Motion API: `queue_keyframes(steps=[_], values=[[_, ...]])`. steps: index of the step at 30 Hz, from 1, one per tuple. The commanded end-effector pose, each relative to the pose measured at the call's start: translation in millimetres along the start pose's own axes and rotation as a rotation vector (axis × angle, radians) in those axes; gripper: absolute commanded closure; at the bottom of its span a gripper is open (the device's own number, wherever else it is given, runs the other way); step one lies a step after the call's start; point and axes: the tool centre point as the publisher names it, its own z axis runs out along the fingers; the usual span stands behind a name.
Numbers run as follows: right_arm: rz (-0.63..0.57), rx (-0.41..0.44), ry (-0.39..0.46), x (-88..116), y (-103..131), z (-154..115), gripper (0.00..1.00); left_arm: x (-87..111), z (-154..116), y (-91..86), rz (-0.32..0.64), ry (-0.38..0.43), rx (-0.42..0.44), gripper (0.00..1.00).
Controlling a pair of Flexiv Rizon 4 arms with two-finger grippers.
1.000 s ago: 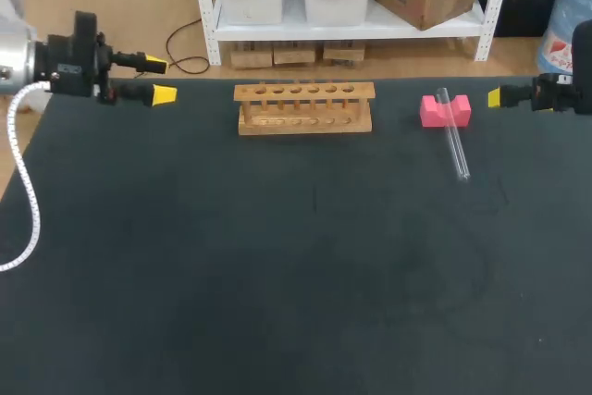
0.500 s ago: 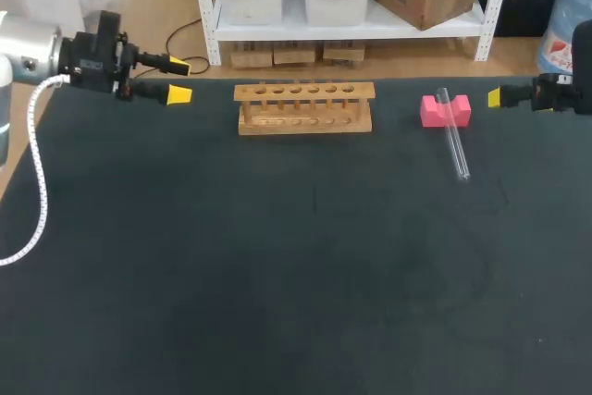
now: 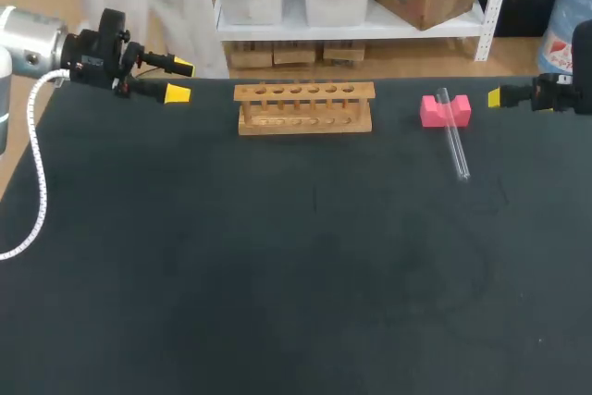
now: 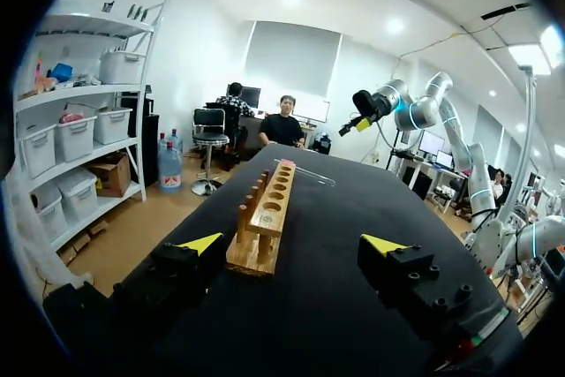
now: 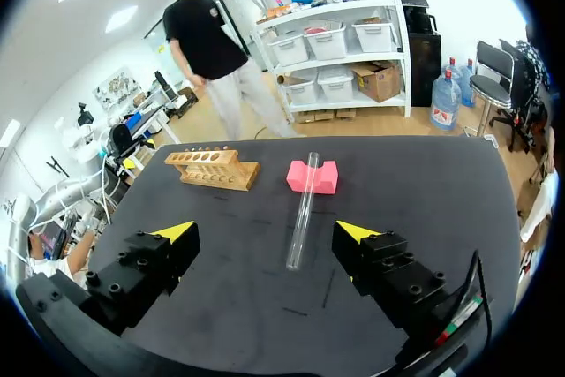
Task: Grasp the test tube, adjust it, and insert it.
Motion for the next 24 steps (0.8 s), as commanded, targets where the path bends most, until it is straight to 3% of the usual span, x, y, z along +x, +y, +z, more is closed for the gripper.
queue_keyframes(steps=[1, 9, 24], values=[[0.000, 0.011, 0.000, 0, 2, -1, 0.00, 0.1, 0, 2.6, -0.001, 0.001, 0.006, 0.00], [0.005, 0.034, -0.003, 2, -3, 1, 0.00, 0.1, 0, 2.6, -0.001, 0.001, 0.006, 0.00], [-0.025, 0.323, 0.001, 3, -20, 20, 0.00, 0.1, 0, 2.6, -0.001, 0.001, 0.006, 0.00]])
